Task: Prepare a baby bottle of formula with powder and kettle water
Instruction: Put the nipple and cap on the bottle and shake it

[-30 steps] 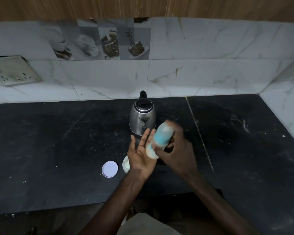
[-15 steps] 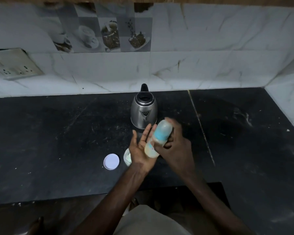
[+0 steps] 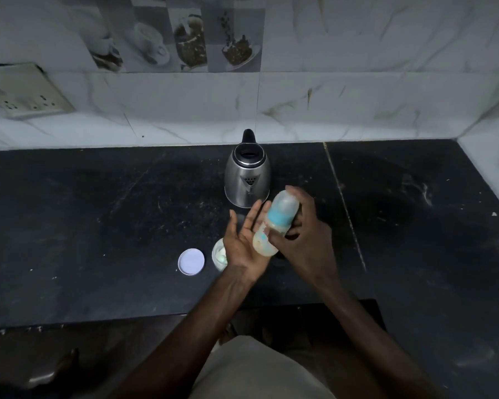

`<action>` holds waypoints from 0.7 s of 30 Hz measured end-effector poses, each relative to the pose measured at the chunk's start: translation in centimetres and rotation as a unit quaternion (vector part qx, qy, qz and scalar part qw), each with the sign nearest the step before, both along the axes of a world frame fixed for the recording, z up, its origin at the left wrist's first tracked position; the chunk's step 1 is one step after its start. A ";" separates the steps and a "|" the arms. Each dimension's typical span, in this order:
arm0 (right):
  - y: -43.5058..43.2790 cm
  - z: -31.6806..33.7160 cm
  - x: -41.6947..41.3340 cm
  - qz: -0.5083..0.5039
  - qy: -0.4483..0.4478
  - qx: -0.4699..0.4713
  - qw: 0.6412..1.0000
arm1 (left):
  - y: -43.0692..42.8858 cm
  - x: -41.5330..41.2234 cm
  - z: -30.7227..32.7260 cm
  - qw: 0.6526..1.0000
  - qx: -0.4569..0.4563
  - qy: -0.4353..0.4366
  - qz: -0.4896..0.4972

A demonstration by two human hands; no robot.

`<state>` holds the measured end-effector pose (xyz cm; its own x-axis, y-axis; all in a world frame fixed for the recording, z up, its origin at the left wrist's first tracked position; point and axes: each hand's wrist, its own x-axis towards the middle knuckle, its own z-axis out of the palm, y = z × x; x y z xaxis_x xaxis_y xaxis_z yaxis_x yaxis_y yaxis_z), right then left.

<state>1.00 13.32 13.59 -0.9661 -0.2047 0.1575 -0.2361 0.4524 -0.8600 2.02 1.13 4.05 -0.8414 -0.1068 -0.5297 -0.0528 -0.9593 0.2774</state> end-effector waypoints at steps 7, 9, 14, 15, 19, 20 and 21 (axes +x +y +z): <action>-0.6 0.3 -0.4 -0.026 0.002 -0.029 0.999 | -0.3 0.1 -0.2 1.000 -0.005 -0.005 0.004; -0.6 -0.1 -0.1 -0.022 0.006 -0.024 0.999 | -0.2 0.2 -0.1 1.000 -0.002 -0.012 0.003; -0.9 0.5 -0.7 -0.055 -0.001 -0.088 0.995 | -0.3 0.2 -0.3 1.000 0.002 0.000 0.010; -0.9 -0.1 -0.3 -0.005 -0.019 -0.037 0.999 | -0.2 0.3 -0.3 1.000 0.016 0.005 0.005; -0.5 -1.8 0.2 0.048 -0.044 -0.042 0.997 | -0.1 -0.1 0.3 0.999 0.029 0.017 -0.008; -0.3 -2.0 -0.1 0.053 -0.041 -0.045 0.997 | -0.1 -0.1 0.4 0.999 0.034 0.024 -0.009; -0.1 -2.0 -0.2 0.064 -0.052 -0.043 0.996 | -0.1 0.1 0.3 0.999 0.037 0.023 -0.006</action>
